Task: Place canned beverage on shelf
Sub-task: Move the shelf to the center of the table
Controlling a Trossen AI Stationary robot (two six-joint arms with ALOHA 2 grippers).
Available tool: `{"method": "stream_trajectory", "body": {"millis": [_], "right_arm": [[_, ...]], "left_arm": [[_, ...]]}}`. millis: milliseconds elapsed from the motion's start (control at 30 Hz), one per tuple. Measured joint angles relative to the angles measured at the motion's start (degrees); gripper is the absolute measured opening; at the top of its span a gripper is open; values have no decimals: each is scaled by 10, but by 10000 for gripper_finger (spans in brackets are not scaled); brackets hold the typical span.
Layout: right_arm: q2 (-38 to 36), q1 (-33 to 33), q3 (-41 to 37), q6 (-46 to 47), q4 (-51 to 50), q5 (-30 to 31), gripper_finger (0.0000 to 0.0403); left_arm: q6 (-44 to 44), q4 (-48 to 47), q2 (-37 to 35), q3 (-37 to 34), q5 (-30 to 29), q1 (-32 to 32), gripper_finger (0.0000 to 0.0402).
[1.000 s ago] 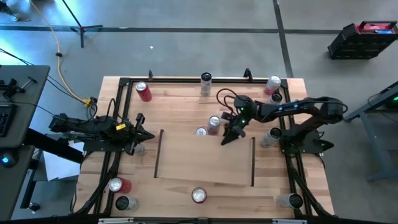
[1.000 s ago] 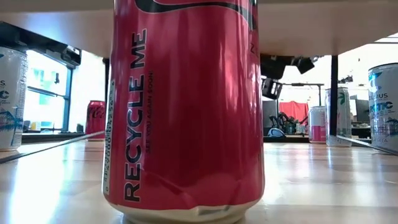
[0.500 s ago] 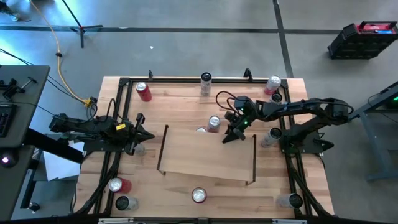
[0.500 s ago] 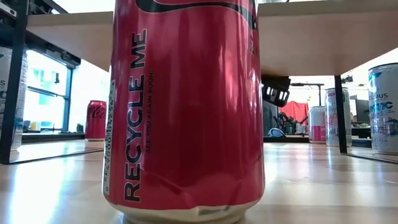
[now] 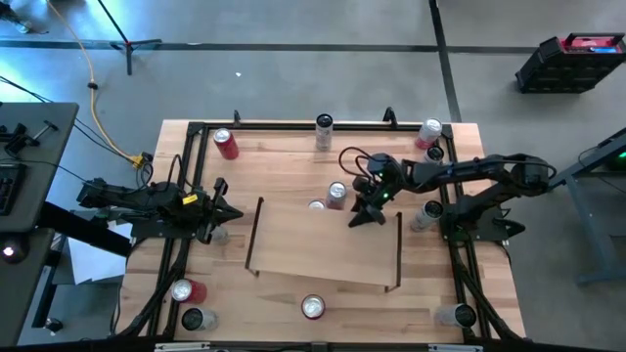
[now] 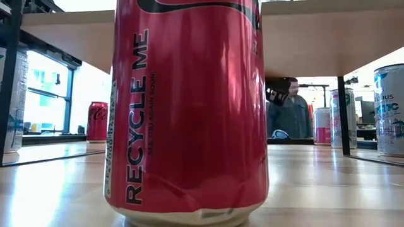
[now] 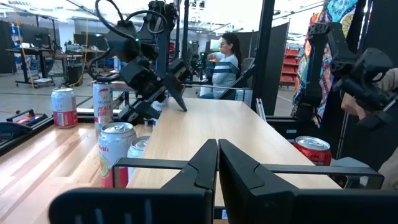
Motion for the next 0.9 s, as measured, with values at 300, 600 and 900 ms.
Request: {"method": "stream_trajectory", "body": {"millis": [300, 600, 900], "right_arm": [[1, 21, 59, -73, -112, 40, 197], [3, 21, 165, -169, -282, 137, 198], [2, 45, 167, -185, -289, 156, 197]], "left_arm": [[0, 0, 0, 0, 0, 0, 5], [0, 0, 0, 0, 0, 0, 5], [0, 0, 0, 0, 0, 0, 5]]}}
